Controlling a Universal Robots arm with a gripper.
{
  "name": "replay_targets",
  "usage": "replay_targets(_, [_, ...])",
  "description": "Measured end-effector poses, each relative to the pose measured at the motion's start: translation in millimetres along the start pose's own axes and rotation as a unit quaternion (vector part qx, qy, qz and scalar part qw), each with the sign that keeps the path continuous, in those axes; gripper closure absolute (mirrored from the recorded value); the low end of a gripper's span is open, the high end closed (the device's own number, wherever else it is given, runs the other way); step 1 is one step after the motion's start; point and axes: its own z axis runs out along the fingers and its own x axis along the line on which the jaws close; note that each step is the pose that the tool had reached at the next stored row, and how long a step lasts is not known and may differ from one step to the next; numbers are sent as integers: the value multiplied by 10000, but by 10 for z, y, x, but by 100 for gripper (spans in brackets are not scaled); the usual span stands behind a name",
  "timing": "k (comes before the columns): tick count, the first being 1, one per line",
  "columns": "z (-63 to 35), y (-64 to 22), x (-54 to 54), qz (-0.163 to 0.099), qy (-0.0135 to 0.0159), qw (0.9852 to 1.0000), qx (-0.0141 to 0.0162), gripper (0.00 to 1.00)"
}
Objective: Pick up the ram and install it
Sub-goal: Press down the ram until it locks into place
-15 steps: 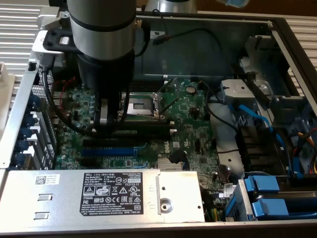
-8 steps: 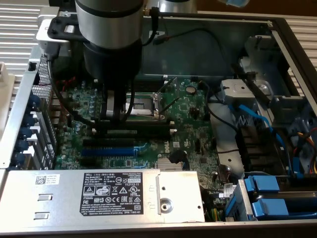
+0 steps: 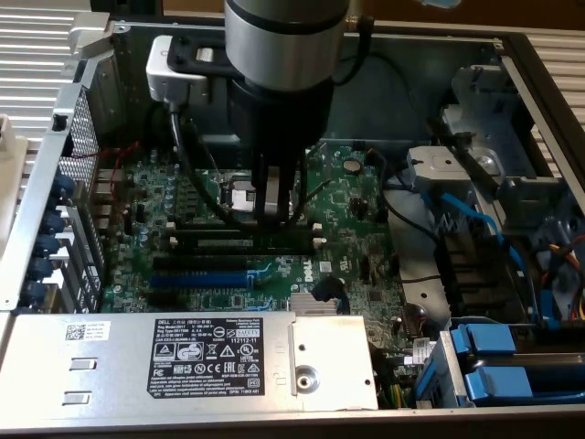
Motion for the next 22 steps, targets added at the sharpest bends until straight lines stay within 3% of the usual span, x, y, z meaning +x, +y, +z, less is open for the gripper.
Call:
replay_targets(2, [-1,-102,-11,0,0,10000,0,89])
replay_targets(7, [0,-216,-17,0,-3,10000,0,89])
replay_targets(12, [41,-237,-15,0,-21,10000,-2,89])
replay_targets(22, [102,-242,-10,0,-86,10000,-10,89])
